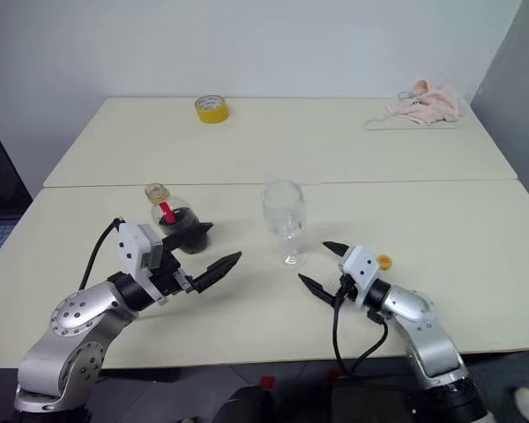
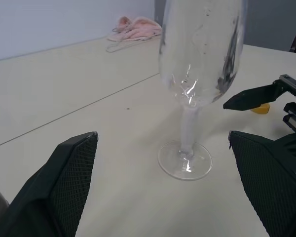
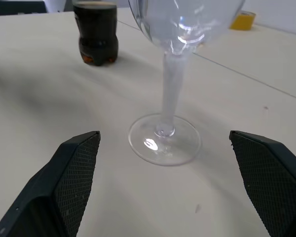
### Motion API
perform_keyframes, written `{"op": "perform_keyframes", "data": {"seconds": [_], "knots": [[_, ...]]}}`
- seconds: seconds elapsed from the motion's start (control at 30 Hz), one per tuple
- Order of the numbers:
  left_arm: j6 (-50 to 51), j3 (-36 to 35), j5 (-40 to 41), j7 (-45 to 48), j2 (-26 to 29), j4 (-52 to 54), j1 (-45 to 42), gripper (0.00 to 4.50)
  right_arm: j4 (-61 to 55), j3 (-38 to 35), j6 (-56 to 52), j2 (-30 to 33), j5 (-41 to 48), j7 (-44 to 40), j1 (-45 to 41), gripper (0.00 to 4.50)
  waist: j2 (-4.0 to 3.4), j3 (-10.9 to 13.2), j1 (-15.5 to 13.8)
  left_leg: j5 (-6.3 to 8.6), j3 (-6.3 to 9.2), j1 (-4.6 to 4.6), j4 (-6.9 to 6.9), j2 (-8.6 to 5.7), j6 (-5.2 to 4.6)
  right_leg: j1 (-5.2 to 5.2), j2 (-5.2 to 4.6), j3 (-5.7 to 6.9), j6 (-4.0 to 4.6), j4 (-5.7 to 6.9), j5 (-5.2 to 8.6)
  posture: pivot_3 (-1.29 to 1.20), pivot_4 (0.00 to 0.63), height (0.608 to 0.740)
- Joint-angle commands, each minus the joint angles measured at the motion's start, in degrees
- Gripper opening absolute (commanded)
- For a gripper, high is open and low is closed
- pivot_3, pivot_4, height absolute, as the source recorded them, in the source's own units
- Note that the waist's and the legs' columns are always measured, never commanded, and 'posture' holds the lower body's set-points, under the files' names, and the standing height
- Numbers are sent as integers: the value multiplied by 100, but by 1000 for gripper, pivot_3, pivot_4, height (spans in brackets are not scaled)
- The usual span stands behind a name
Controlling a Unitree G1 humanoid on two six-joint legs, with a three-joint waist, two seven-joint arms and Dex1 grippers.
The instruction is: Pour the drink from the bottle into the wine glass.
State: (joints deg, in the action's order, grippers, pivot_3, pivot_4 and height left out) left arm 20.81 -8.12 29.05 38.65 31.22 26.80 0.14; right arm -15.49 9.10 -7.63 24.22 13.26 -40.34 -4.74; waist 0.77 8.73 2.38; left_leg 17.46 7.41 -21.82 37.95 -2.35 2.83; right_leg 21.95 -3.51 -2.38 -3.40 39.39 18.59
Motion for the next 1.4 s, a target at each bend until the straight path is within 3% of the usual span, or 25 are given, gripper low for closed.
{"op": "perform_keyframes", "data": {"seconds": [0.03,0.4,0.6,1.13,1.4], "knots": [[-57,-180,70,-156,-47,277,46,4500,-737,-295,-382,214,440,-120,87,4487,0,0,-11,0,2,0,0,0,0,-2,0,2,0,-2,0,0,150,740],[-156,-515,21,-532,-180,598,743,4500,-1773,-706,-1516,1113,1320,-498,396,4487,1,0,-62,1,13,10,2,1,-2,-36,1,11,0,-31,0,0,150,740],[-639,-882,-485,-986,-417,-4,872,4500,-1911,-761,-1806,1295,1602,-574,250,4487,3,0,-72,1,16,20,0,1,-3,-53,1,17,0,-39,0,0,150,740],[-1688,-402,-1632,-1466,-772,-2486,-502,4500,-2261,-681,-2223,1236,1836,-374,-10,4487,7,0,-82,1,18,23,1,-3,-2,-54,-1,21,-1,-38,0,0,150,740],[-1933,-235,-1812,-1487,-874,-2880,-838,4500,-2260,-643,-2216,1206,1812,-346,-50,4487,7,0,-80,1,20,22,2,-3,-2,-53,-1,21,-1,-37,0,0,150,740]]}}
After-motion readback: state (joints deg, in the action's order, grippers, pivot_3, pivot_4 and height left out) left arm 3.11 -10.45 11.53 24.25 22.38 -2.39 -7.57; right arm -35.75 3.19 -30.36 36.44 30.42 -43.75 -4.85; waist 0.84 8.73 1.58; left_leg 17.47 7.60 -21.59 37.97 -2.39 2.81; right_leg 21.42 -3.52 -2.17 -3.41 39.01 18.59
